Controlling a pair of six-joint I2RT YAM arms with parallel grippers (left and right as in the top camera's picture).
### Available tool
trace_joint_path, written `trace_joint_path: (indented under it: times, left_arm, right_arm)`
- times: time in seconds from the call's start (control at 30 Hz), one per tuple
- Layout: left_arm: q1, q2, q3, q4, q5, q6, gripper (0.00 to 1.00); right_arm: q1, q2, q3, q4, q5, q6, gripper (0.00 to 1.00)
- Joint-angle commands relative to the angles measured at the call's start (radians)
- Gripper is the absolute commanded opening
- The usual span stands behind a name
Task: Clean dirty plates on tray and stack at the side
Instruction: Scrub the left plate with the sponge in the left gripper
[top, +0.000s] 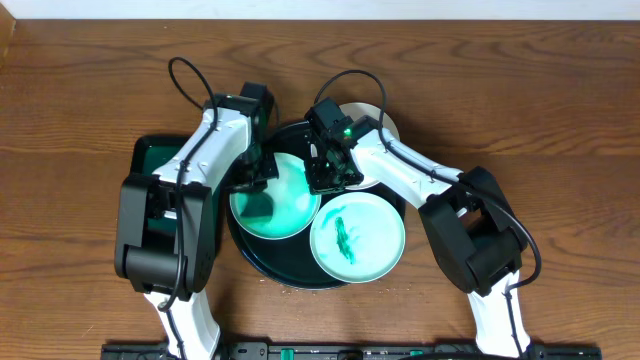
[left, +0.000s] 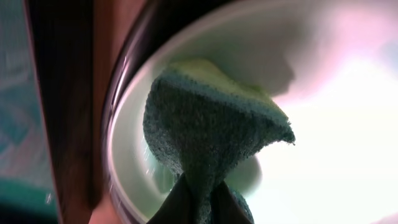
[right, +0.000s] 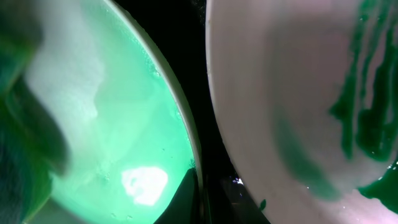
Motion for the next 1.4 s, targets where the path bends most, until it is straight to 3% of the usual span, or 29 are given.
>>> trace_joint_path:
  times: [0.0,0.37,0.67,0.8,1.07,1.2,1.37]
  left_arm:
    - [0.007,0.014,0.018,-0.052,0.026,0.028,0.07]
    - [-0.011,0.024,-0.047,0.098,0.014,0.026,0.07]
    - [-0.038,0.043,-0.062,0.125,-0.055,-0.018,0.07]
    - [-0.057,0.049,-0.062,0.188,0.107,0.138,0.07]
    - [-0.103,0.074,-0.062,0.225,0.377,0.319,0.07]
    - [-0.082,0.073,-0.052,0.227,0.476,0.362,0.07]
    - [-0.026,0.039,0.015,0.172,0.459,0.352,0.07]
  right_arm:
    - [-0.01,0.02,0.009,-0.002,0.005,-0.004,0.01]
    - [-0.01,0.02,0.009,-0.004,0.005,-0.004,0.01]
    - [-0.01,0.02,0.009,-0.002,0.005,-0.004,0.01]
    - [-0.01,0.02,0.009,-0.002,0.005,-0.004,0.01]
    - [-0.01,0.02,0.009,-0.004,0.005,-0.004,0.01]
    - [-0.01,0.02,0.009,-0.004,0.005,-0.004,0.01]
    - [-0.01,0.02,0.009,-0.005,0.005,-0.004,0.01]
